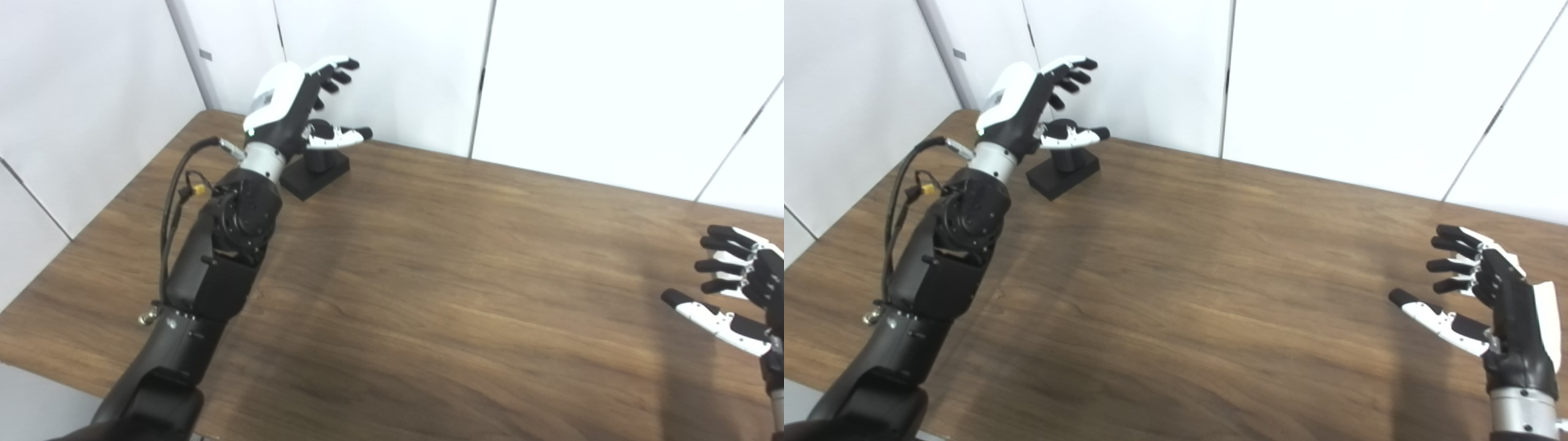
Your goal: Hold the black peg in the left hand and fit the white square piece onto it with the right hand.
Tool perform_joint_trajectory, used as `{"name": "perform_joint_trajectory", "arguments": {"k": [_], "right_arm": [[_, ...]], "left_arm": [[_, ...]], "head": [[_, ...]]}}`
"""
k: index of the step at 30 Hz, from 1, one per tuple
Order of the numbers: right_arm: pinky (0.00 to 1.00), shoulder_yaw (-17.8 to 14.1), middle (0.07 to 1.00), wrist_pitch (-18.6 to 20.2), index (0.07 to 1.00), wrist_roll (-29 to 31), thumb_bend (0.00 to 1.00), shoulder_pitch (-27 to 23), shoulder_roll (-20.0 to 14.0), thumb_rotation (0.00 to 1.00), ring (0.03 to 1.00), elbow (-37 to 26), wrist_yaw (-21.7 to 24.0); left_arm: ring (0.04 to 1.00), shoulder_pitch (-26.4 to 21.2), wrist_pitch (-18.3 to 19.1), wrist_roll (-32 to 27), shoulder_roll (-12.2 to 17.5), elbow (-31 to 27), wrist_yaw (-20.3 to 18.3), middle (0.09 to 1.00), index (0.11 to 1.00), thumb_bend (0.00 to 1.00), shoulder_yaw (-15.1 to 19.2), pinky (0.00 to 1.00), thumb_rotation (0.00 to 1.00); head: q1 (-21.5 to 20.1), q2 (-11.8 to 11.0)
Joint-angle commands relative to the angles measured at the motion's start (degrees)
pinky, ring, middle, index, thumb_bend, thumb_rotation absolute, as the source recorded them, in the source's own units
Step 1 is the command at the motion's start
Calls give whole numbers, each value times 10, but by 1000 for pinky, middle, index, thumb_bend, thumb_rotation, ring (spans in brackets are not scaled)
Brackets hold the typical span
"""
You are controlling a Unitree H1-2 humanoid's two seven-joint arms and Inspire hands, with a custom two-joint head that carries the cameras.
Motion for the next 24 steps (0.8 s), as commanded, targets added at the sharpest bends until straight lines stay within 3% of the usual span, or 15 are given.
{"name": "perform_joint_trajectory", "arguments": {"k": [1, 4, 7, 12, 18, 24], "right_arm": [[460, -6, 709, -24, 722, 2, 605, -18, -4, 0, 598, -9, -6], [457, -6, 707, -20, 717, -1, 608, -18, -5, 0, 597, -12, -5], [464, -7, 709, -10, 721, 0, 603, -17, -4, 0, 605, -20, -4], [496, -7, 728, 13, 734, -2, 585, -13, -3, 0, 634, -38, 0], [497, -5, 733, 13, 739, -2, 584, -13, -4, 0, 634, -39, -1], [480, -6, 722, 1, 733, -10, 596, -17, -9, 0, 625, -31, -5]], "left_arm": [[778, -34, 1, 20, 22, 3, 15, 795, 791, 734, -2, 641, 241], [773, -43, 10, 54, 34, 11, 13, 801, 771, 740, -16, 620, 291], [806, -53, 21, 84, 49, 22, 9, 822, 774, 744, -28, 664, 341], [881, -64, 37, 108, 65, 44, 8, 882, 793, 768, -32, 728, 338], [924, -69, 64, 137, 82, 59, -1, 899, 800, 817, -46, 908, 376], [968, -76, 85, 167, 86, 85, 7, 928, 795, 873, -55, 935, 430]], "head": [[1, -1], [2, -1], [1, -2], [1, -2], [2, -3], [0, -3]]}}
